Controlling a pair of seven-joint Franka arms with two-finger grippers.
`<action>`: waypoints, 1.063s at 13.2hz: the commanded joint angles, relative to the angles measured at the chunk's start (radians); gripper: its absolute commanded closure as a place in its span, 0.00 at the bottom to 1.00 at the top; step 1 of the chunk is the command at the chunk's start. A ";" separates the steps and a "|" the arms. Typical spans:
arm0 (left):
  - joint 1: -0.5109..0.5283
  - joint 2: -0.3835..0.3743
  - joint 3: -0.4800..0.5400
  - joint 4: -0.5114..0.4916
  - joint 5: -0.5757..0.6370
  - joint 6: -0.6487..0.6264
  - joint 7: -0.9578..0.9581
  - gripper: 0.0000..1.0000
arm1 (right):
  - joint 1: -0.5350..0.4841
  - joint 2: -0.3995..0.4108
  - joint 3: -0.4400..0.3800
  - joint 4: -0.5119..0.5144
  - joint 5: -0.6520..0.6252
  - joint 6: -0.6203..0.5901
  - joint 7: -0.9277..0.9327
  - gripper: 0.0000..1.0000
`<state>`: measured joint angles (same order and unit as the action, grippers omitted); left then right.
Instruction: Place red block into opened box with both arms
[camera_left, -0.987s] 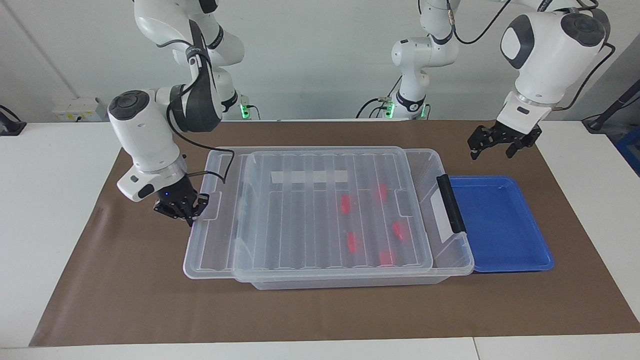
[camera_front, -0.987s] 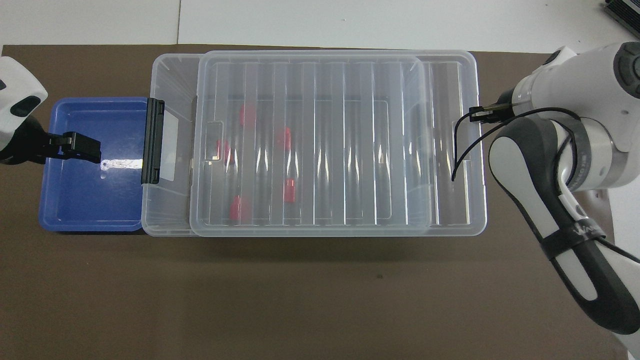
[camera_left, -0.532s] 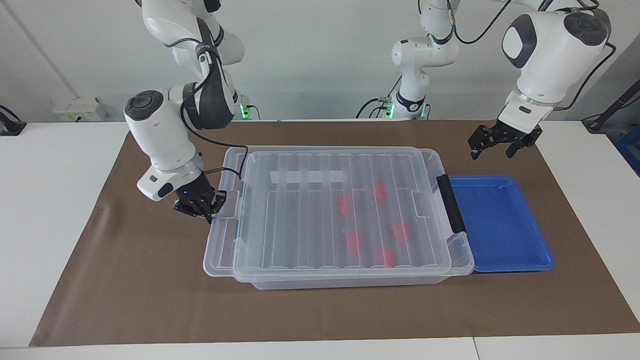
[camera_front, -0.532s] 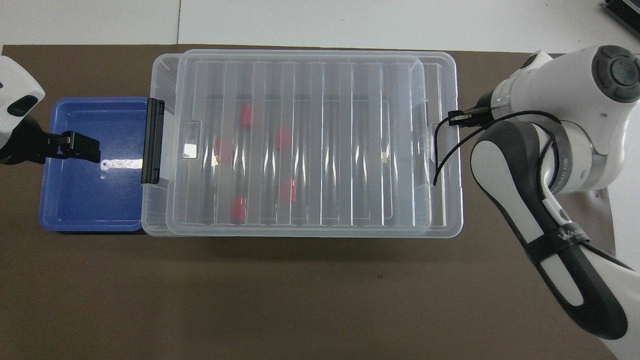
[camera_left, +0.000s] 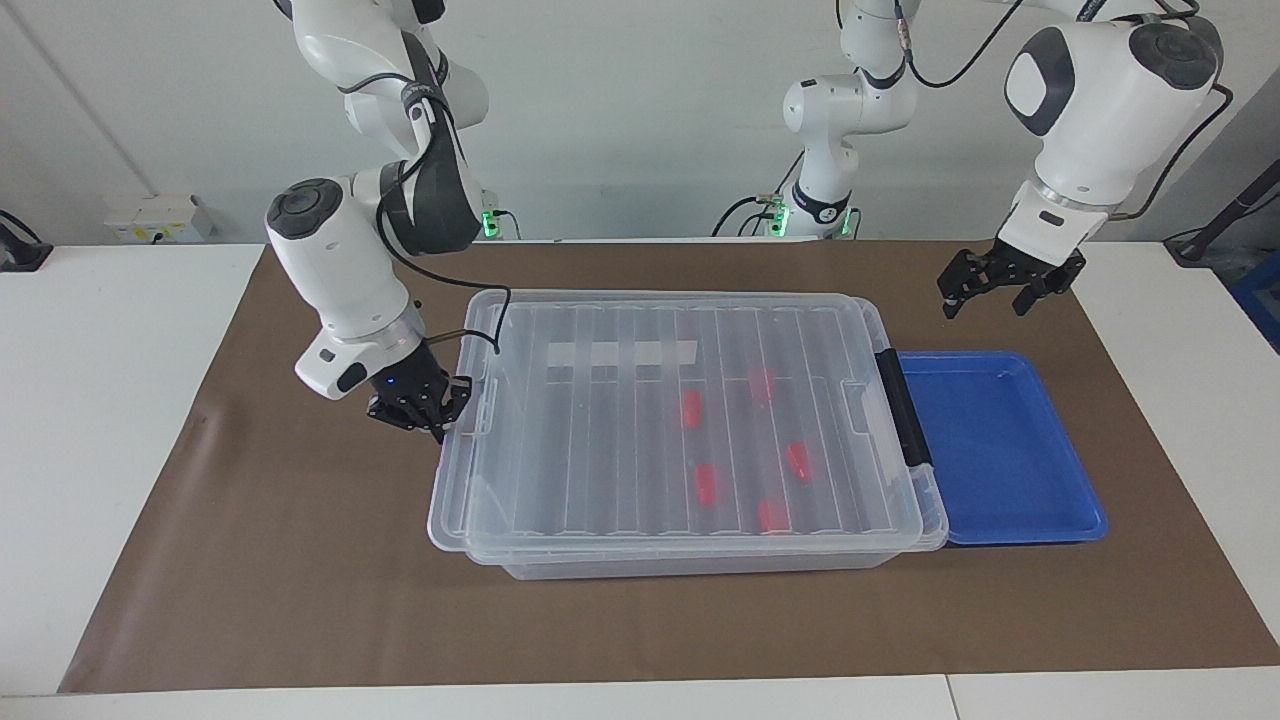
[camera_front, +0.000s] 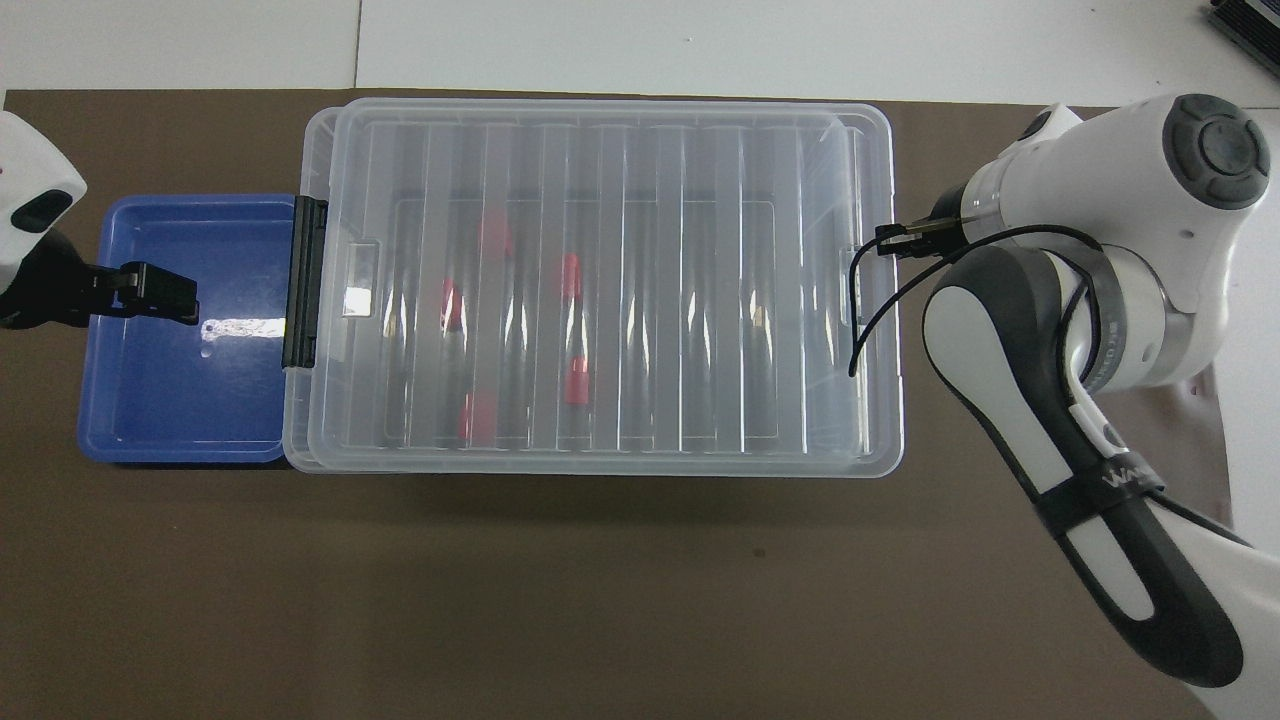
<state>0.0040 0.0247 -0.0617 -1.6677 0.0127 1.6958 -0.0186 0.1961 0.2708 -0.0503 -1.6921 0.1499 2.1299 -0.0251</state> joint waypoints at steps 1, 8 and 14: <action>0.011 -0.031 -0.004 -0.035 -0.016 0.018 0.011 0.00 | 0.006 -0.015 0.003 -0.032 0.034 0.001 0.004 1.00; 0.013 -0.031 -0.006 -0.033 -0.016 0.022 0.017 0.00 | 0.006 -0.016 0.004 -0.034 0.034 -0.002 0.001 1.00; 0.013 -0.031 -0.004 -0.041 -0.016 0.036 0.019 0.00 | 0.005 -0.016 0.004 -0.034 0.043 -0.010 -0.001 1.00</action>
<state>0.0046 0.0239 -0.0620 -1.6685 0.0127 1.6995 -0.0186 0.2008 0.2707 -0.0503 -1.6951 0.1564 2.1275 -0.0252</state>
